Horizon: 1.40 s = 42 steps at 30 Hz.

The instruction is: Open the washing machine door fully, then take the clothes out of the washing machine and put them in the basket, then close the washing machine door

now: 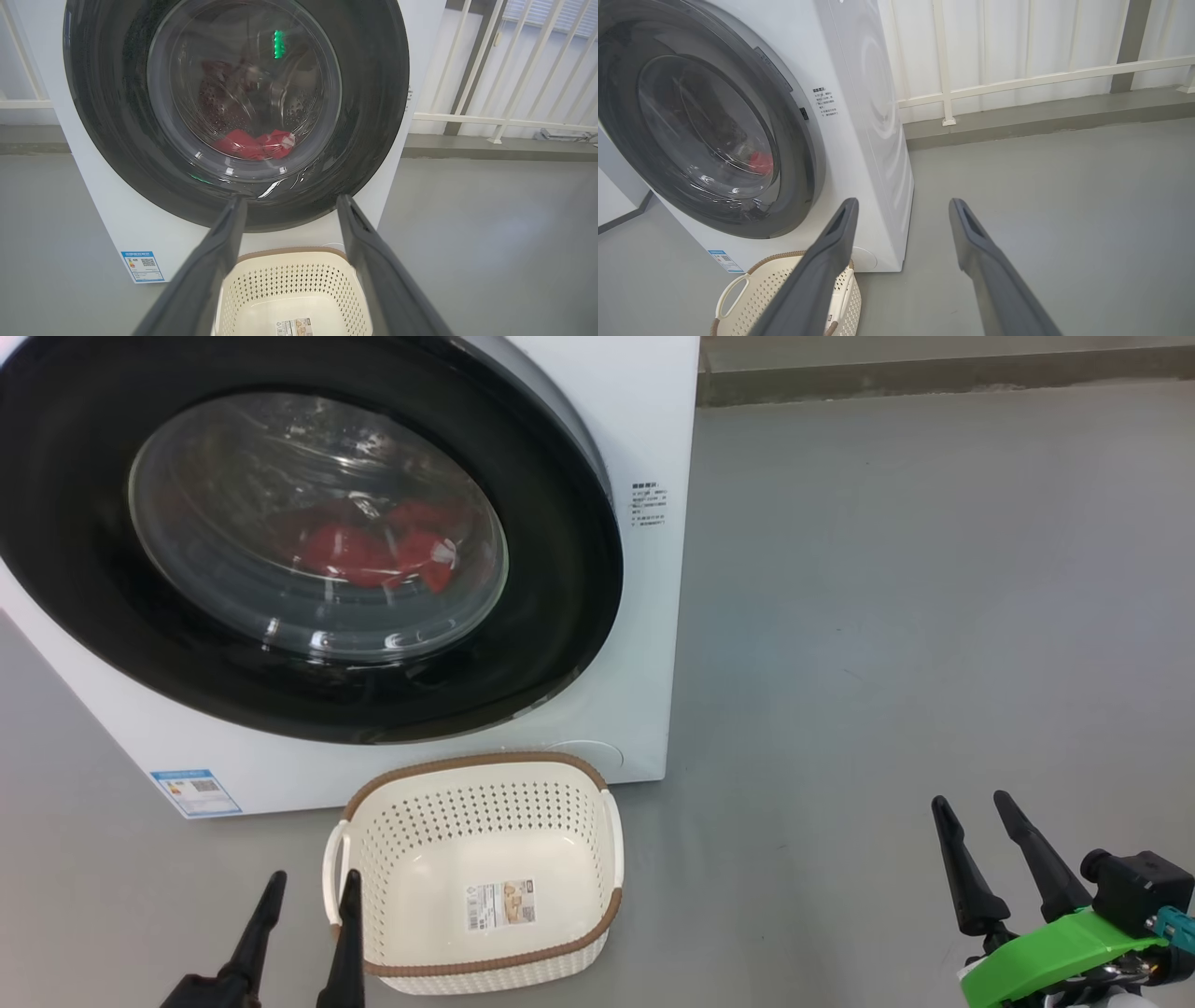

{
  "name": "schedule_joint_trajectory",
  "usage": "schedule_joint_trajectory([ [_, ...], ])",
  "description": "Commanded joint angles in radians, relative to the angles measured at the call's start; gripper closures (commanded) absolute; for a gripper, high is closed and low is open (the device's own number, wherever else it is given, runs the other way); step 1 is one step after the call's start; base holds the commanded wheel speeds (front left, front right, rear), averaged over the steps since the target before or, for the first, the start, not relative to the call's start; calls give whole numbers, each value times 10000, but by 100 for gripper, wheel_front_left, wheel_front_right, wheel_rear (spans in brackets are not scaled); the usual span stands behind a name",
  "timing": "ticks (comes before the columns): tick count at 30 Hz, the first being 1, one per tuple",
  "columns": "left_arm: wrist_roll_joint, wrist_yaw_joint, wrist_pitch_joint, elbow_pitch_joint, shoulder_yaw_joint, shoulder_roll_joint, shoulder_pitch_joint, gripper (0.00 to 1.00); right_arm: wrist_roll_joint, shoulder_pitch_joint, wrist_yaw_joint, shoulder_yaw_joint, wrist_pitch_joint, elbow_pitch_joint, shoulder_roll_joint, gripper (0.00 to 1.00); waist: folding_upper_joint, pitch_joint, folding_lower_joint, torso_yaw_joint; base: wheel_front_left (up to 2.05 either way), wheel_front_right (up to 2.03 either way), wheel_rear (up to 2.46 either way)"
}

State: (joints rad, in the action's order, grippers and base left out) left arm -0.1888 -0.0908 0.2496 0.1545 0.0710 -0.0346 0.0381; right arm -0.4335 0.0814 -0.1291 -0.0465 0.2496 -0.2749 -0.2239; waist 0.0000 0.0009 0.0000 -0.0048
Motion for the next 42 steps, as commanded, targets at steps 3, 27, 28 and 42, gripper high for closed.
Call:
schedule_joint_trajectory([
  [3, -124, 133, 122, -75, -354, -156, -167, 0, 70, -13, -16, -74, 122, 267, -116, 0, 0, -19, 0, 2, 0, 0, 0],
  [27, -136, 368, 122, 56, -496, -156, -195, 0, 473, -271, -16, 69, 122, 285, -72, 0, 0, -80, 0, 32, 0, 0, 0],
  [28, -136, 370, 122, 63, -499, -156, -196, 0, 477, -273, -16, 66, 122, 285, -68, 0, 0, -81, 0, 32, 0, 0, 0],
  [42, -160, 393, 122, 65, -474, -156, -167, 0, 459, -224, -16, -29, 122, 284, -90, 0, 0, -100, 0, 17, 0, 0, 0],
])
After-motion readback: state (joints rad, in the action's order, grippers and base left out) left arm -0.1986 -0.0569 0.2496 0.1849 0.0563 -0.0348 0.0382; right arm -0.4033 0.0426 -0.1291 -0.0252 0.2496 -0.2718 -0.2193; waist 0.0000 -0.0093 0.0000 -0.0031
